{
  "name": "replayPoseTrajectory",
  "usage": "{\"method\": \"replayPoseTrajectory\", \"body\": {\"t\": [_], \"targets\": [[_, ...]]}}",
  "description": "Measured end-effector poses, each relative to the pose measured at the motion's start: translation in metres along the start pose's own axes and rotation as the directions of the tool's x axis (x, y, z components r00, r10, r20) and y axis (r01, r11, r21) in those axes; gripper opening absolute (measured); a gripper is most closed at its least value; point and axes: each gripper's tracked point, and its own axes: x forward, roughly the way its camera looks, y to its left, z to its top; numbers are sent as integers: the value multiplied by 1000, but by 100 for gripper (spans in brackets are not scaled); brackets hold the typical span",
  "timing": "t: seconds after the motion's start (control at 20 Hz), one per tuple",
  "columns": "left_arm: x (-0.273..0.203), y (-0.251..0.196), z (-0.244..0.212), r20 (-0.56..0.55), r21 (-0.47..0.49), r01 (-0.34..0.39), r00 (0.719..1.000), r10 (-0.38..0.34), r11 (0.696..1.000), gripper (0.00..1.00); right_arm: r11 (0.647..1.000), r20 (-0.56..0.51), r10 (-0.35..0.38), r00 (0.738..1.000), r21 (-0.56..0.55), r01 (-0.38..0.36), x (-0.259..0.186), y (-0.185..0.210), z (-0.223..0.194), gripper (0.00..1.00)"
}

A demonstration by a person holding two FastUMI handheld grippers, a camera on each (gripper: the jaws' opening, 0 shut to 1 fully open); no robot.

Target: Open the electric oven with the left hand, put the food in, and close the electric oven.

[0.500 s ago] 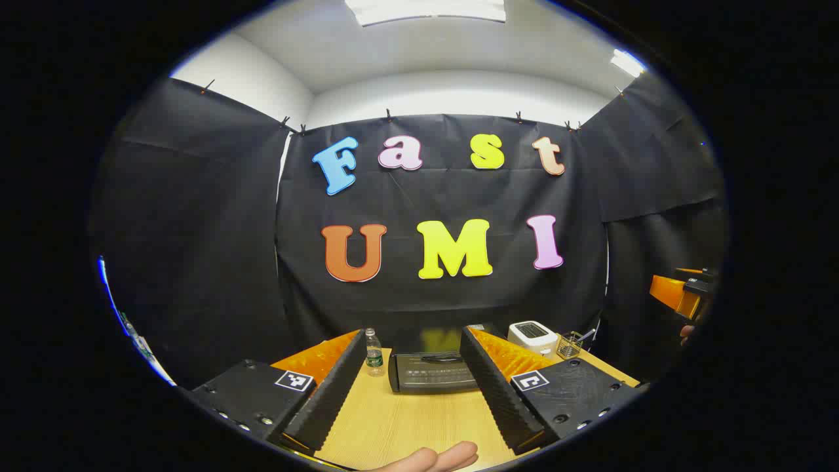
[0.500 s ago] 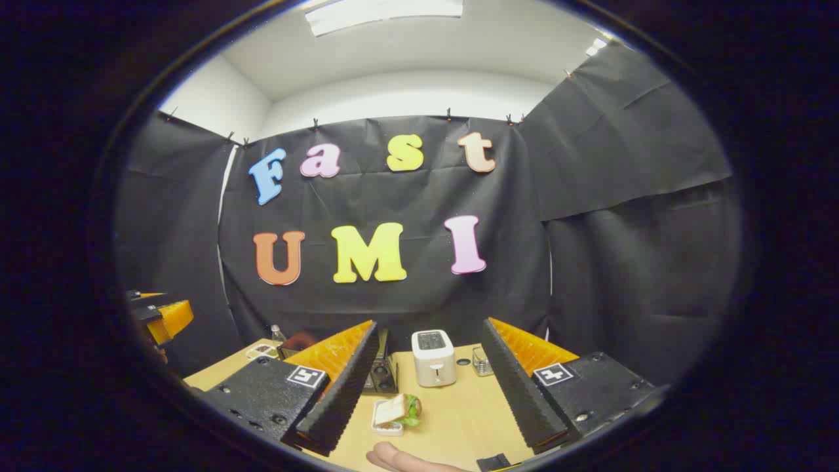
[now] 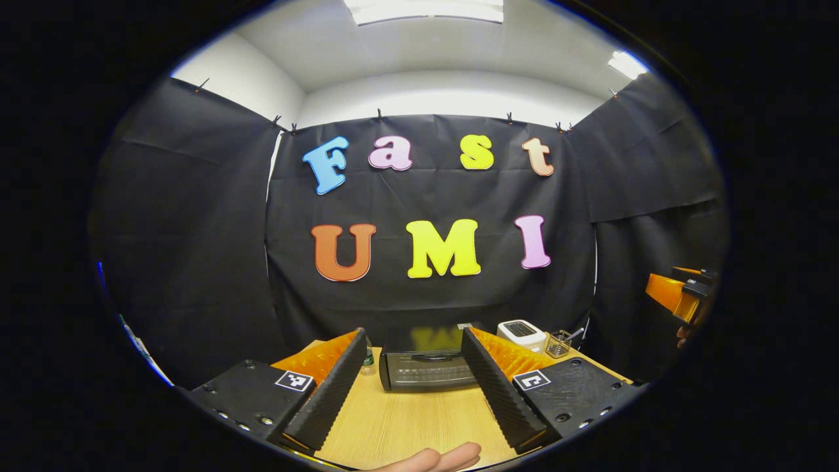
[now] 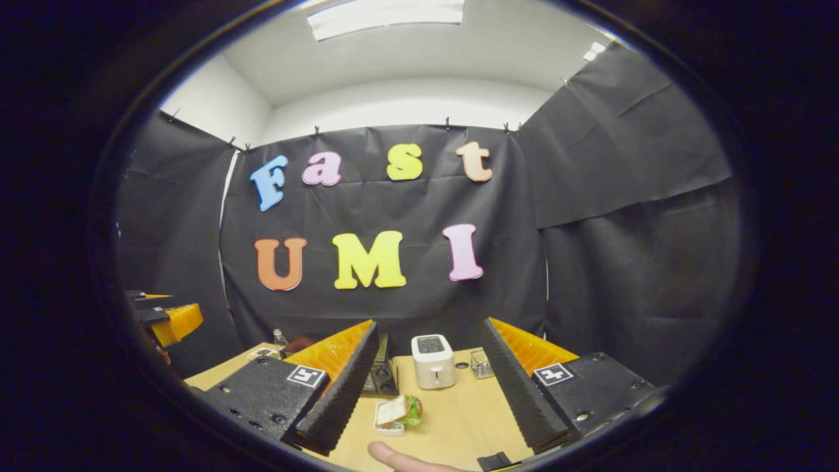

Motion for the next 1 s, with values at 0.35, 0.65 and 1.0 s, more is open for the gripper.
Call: {"method": "replayPoseTrajectory", "body": {"t": [0.35, 0.65, 1.0], "targets": [[7, -7, -1, 3, -16, 19, 1000, -19, 1000, 95, 1000, 34, 14, 999, -18, -13, -13, -11, 9, 89], [69, -25, -26, -43, 10, 50, 998, -49, 999, 95, 999, 23, 40, 999, -6, -40, 7, -24, -1, 90], [186, -55, -100, -190, -37, 73, 979, -79, 997, 95, 999, 99, 23, 995, -43, -19, 31, -58, 9, 89]]}}
